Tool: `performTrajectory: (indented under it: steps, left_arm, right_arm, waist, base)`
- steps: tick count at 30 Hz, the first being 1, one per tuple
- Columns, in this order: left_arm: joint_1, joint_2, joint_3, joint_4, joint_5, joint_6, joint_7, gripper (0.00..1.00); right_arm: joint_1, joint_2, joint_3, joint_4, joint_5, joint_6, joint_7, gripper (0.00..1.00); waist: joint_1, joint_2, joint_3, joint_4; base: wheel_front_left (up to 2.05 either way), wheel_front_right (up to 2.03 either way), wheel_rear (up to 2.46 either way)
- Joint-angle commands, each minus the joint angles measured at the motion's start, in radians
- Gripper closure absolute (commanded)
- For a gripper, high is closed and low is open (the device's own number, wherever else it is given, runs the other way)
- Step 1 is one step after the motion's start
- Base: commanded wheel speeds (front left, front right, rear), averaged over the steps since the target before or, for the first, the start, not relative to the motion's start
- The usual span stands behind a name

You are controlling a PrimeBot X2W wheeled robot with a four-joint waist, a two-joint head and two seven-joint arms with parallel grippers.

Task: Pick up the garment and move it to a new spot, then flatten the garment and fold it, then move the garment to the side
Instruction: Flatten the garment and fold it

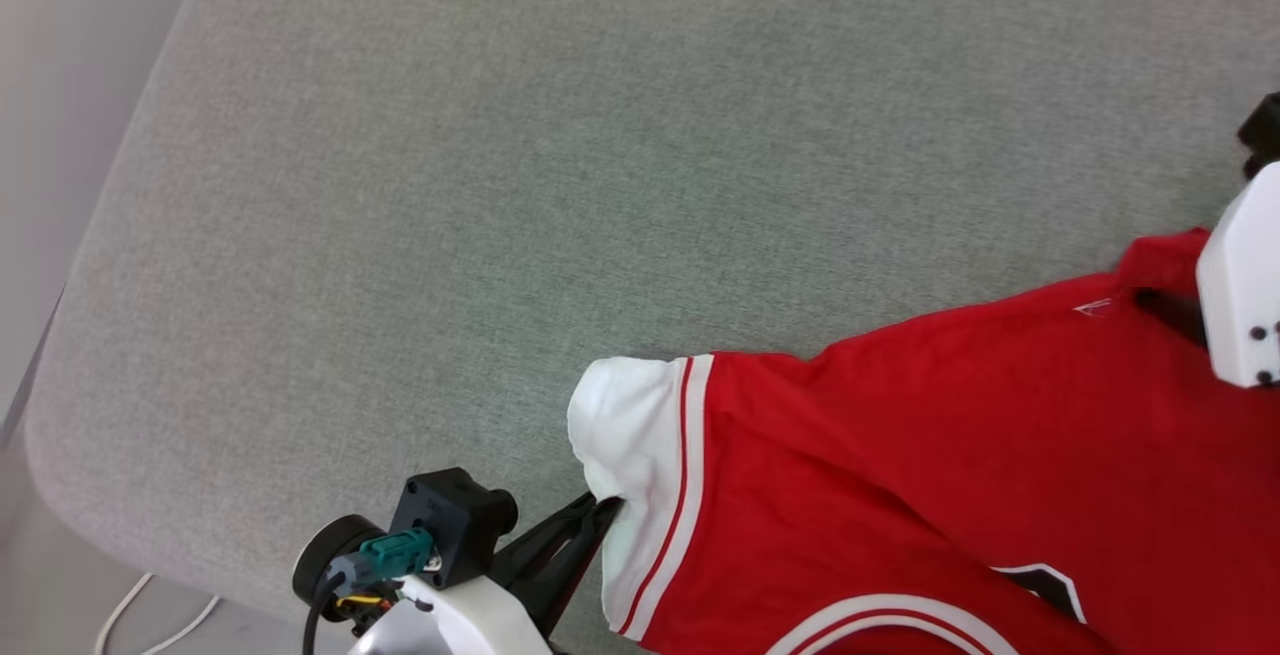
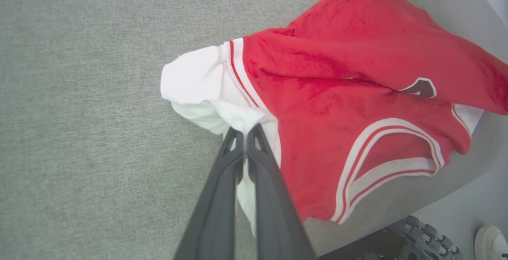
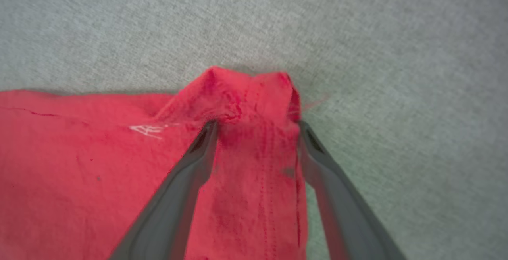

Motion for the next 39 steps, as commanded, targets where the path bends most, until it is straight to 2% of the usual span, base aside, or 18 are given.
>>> performTrajectory:
  steps: [1, 10, 11, 12, 15, 24, 33, 39]
  left_arm:
    - [-0.013, -0.009, -0.003, 0.008, 0.002, -0.006, -0.008, 1.00]
    - [-0.029, -0.032, -0.021, 0.044, -0.007, -0.024, -0.026, 1.00]
    - [-0.031, -0.033, -0.022, 0.047, -0.007, -0.024, -0.026, 1.00]
    - [-0.032, -0.034, -0.022, 0.050, -0.009, -0.025, -0.025, 1.00]
    - [-0.027, -0.029, -0.023, 0.057, -0.015, -0.029, -0.022, 1.00]
    - [-0.008, 0.000, -0.001, 0.055, -0.022, -0.019, -0.025, 1.00]
    - [0.035, 0.065, 0.081, 0.015, -0.044, 0.037, -0.026, 1.00]
    - [0.030, 0.113, 0.162, -0.036, -0.037, 0.071, -0.055, 1.00]
  right_arm:
    - [0.000, -0.006, 0.015, 0.026, -0.001, 0.000, -0.002, 0.00]
    - [0.079, -0.029, 0.094, 0.104, 0.026, 0.000, -0.005, 0.00]
    - [0.086, -0.030, 0.103, 0.109, 0.029, 0.000, -0.002, 0.58]
    - [0.093, -0.035, 0.114, 0.109, 0.032, 0.000, 0.001, 1.00]
    - [0.097, -0.051, 0.126, 0.104, 0.040, 0.000, -0.006, 1.00]
    - [0.046, -0.061, 0.113, 0.099, 0.055, 0.000, -0.142, 1.00]
    - [-0.032, -0.060, 0.142, 0.078, 0.101, 0.000, -0.356, 1.00]
    - [-0.067, -0.056, 0.158, 0.032, 0.147, 0.000, -0.437, 1.00]
  waist:
    - [-0.0001, 0.0000, 0.020, 0.022]
    - [-0.0001, 0.0000, 0.036, 0.056]
    - [-0.0001, 0.0000, 0.036, 0.057]
    - [-0.0001, 0.0000, 0.035, 0.059]
    - [-0.0001, 0.0000, 0.022, 0.057]
    - [-0.0001, 0.0000, -0.058, 0.012]
    - [-0.0001, 0.0000, -0.184, -0.114]
    - [-0.0001, 0.0000, -0.258, -0.205]
  base:
    - [0.00, 0.00, 0.00]
    - [0.00, 0.00, 0.00]
    - [0.00, 0.00, 0.00]
    - [0.00, 0.00, 0.00]
    - [0.00, 0.00, 0.00]
    - [0.00, 0.00, 0.00]
    - [0.00, 0.00, 0.00]
    - [0.00, 0.00, 0.00]
